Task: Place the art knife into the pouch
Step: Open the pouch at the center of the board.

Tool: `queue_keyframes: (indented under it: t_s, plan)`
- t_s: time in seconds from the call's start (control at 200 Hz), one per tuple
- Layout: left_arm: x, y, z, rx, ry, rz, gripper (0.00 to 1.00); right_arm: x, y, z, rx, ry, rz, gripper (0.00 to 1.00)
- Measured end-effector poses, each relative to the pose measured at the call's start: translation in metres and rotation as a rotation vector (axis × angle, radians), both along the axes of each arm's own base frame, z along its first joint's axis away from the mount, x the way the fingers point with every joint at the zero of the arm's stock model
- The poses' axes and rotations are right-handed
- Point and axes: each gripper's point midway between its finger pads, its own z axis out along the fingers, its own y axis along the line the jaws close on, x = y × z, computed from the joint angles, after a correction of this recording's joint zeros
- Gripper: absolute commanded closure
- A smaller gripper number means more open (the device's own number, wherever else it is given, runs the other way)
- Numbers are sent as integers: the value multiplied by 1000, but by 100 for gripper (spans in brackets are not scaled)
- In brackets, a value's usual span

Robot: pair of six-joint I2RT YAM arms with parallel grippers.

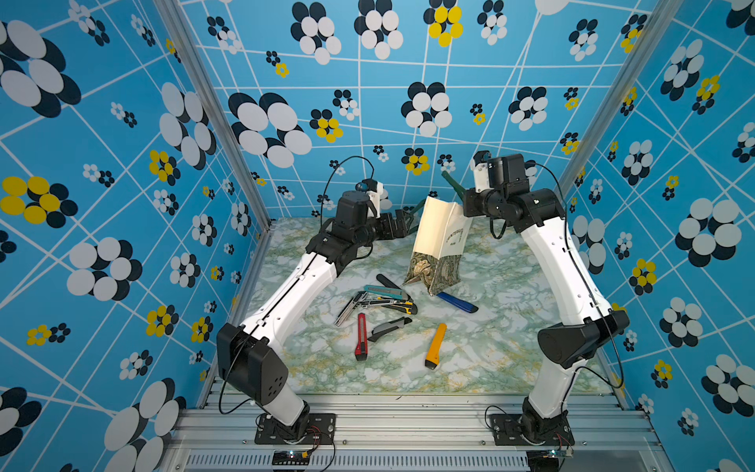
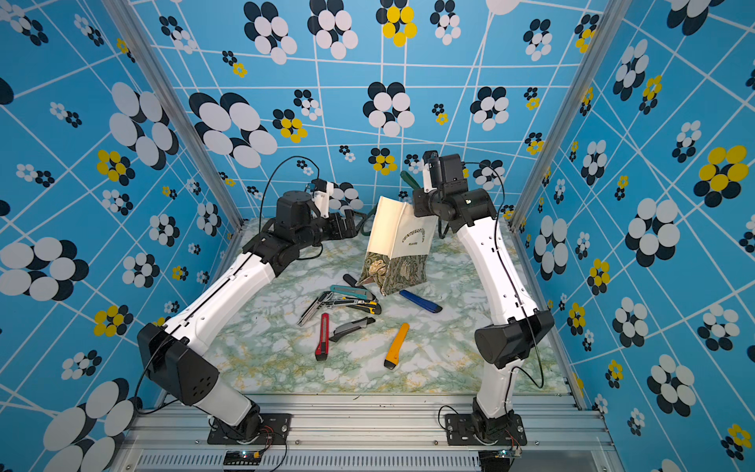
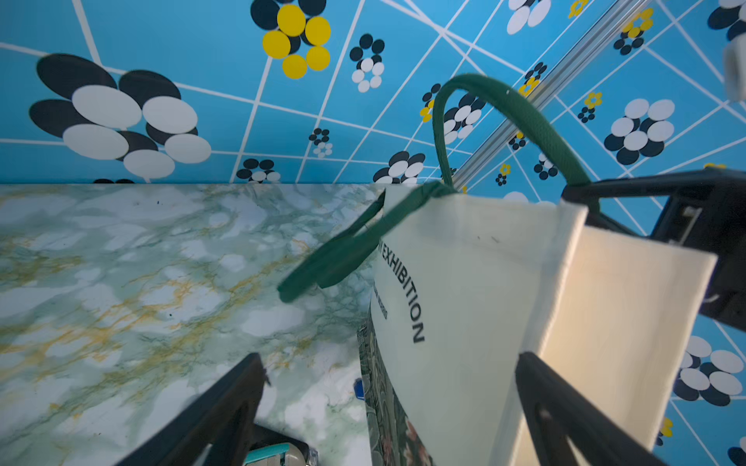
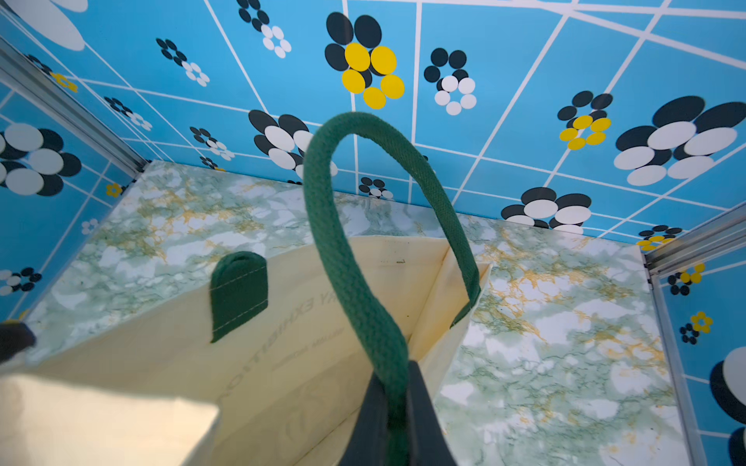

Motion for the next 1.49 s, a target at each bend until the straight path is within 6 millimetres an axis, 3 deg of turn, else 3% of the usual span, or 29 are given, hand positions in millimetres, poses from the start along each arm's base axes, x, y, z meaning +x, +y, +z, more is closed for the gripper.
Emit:
queue_keyframes:
  t_s: [0.175, 0.27, 0.34, 0.4, 0.485, 0.58, 0.694, 0.944, 1.164, 1.384, 1.494]
  plan:
    - [11, 17, 17, -36, 31, 3, 3, -23, -7, -9, -55, -3, 47, 100]
    - [30, 2, 23, -61, 63, -50, 5, -34, -6, -14, -70, -26, 86, 100]
    - [42, -17, 15, -66, 111, -104, 5, -40, -5, -15, -75, -49, 107, 100]
    - [49, -36, -2, -68, 179, -157, 5, -45, -3, -17, -72, -67, 124, 100]
    - [48, -59, -43, -63, 319, -229, 5, -50, -2, -20, -62, -89, 130, 100]
    - [34, -76, -91, -53, 497, -282, 5, -50, -2, -24, -51, -100, 125, 100]
    - [11, -91, -118, -54, 631, -335, 5, -48, 1, -30, -33, -103, 120, 100]
    - [-15, -116, -115, -109, 715, -419, 7, -53, 10, -50, -28, -70, 133, 100]
    - [-6, -109, -129, -121, 741, -353, 6, -63, 4, -69, -47, -32, 126, 100]
    - [3, -114, -110, -147, 690, -346, 8, -64, 3, -68, -27, -53, 118, 100]
    - [6, -114, -112, -114, 662, -321, 8, -64, 4, -73, -14, -57, 111, 100]
